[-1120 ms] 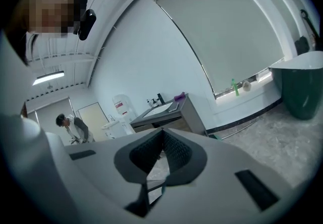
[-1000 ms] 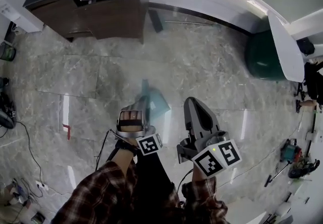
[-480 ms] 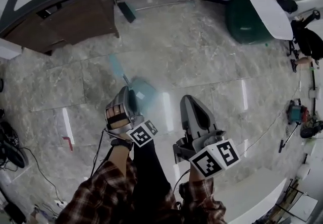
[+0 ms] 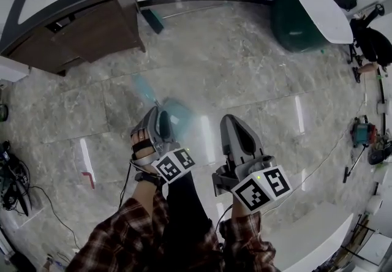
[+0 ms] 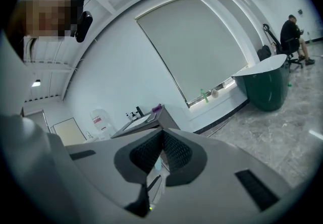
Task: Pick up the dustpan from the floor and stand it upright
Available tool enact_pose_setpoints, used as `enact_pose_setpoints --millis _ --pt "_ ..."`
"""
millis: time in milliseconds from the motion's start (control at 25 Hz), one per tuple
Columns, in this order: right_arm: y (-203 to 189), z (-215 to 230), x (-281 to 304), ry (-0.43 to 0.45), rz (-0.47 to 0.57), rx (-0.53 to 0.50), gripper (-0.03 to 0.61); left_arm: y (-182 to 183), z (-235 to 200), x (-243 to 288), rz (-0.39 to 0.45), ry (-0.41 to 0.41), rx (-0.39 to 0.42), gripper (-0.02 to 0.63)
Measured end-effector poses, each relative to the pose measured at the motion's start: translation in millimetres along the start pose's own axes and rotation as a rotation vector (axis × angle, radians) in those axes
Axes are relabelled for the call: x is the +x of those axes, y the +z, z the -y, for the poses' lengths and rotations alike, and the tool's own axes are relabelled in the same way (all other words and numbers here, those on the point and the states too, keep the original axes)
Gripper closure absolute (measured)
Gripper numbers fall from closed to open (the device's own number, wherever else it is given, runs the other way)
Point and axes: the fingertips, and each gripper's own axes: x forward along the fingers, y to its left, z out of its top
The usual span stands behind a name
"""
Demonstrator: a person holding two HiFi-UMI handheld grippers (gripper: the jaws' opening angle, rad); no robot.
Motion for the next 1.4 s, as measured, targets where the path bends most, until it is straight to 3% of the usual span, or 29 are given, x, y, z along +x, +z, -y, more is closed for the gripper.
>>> enact_pose_setpoints --millis 160,320,480,680,960,1040,1240,1400 --pt "19 -30 13 0.05 -0.011 -0.049 0.568 30 -31 -22 0.037 -0.106 -0.173 0.472" --pt "49 -71 26 0.113 -0.001 -0.112 0.568 62 -85 -47 0.095 -0.215 -0.407 0.472" --pt "77 -118 36 0.192 0.011 -0.176 0.566 91 -167 -72 0.177 -0.242 -0.656 0.472" --pt "89 -174 50 0.292 -0.005 -0.263 0.568 111 -249 -108 0.283 -0.29 -0.843 0.472" --pt "96 -228 60 0.369 -0.024 -0.384 0.568 123 -294 -163 0.427 -0.391 -0.945 0.476" --pt "96 -238 59 0.379 -0.022 -0.414 0.568 124 -299 -176 0.459 -0.398 -0.966 0.558" --pt "94 -251 56 0.392 -0.025 -0.451 0.568 122 -303 -191 0.479 -0.398 -0.998 0.603" --pt "91 -247 54 0.385 -0.028 -0.455 0.568 121 -299 -191 0.481 -0.39 -0.995 0.603"
